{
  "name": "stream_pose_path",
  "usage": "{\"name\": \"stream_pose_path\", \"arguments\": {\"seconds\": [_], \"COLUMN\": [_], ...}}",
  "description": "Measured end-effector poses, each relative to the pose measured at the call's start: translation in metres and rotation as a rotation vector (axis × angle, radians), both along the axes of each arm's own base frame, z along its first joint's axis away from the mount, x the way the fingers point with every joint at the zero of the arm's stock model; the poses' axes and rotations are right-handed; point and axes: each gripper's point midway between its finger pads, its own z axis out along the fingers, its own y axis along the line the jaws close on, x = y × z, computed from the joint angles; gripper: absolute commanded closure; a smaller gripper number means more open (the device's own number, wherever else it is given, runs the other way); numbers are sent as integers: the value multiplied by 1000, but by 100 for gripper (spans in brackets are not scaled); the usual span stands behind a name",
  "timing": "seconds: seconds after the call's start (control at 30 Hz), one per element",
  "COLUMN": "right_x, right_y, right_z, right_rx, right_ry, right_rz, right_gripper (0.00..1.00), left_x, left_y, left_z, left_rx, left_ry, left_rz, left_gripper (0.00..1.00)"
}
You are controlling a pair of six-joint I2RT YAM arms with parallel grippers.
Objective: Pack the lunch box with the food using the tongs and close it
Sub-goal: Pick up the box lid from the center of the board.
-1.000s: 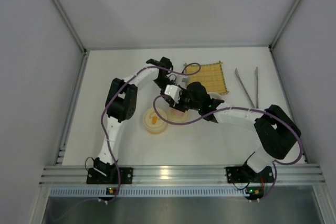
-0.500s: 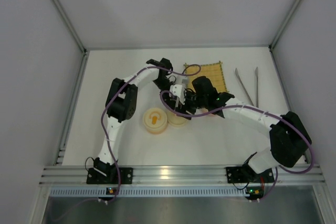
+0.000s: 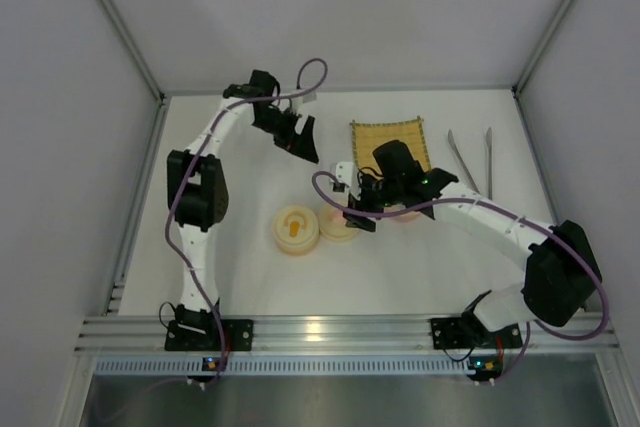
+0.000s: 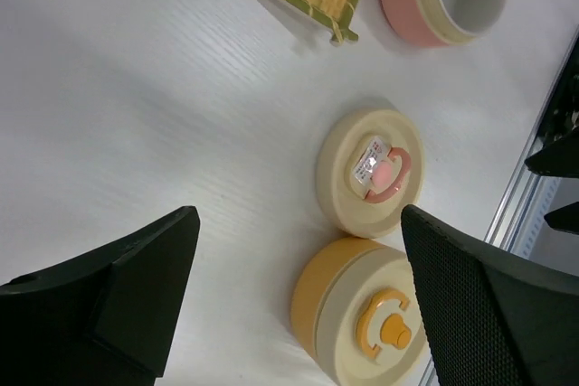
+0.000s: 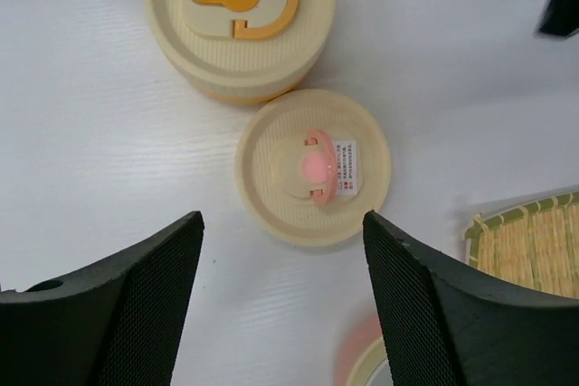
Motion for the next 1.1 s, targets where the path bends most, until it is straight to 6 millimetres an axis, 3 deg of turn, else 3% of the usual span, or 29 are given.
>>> {"name": "stream_pose_path", "arguments": {"seconds": [0.13, 0.27, 0.4, 0.47, 0.73, 1.1], "right_x": [-2, 20, 46, 53, 62, 53], "right_y": [-3, 10, 24, 26, 26, 20], "right_z": [4, 3, -15, -27, -61, -70], "right_rx": [-46, -83, -135, -164, -262, -360], "right_ry": [7, 26, 72, 97, 188, 163], "right_rz": [45, 74, 65, 59, 40, 57], "right_gripper": [23, 21, 22, 23, 28, 34], "left_x": [20, 0, -35, -42, -46, -40], "left_y": [36, 44, 46, 51, 74, 86], "left_z": [47, 71, 69, 67, 68, 75], "left_rx": [-53, -92, -122, -138, -194, -263], "left_ry": [-69, -76, 3, 38, 94, 117], "left_rz": [119, 136, 135, 150, 228, 284], "left_gripper": [2, 2, 2, 2, 2, 2]}}
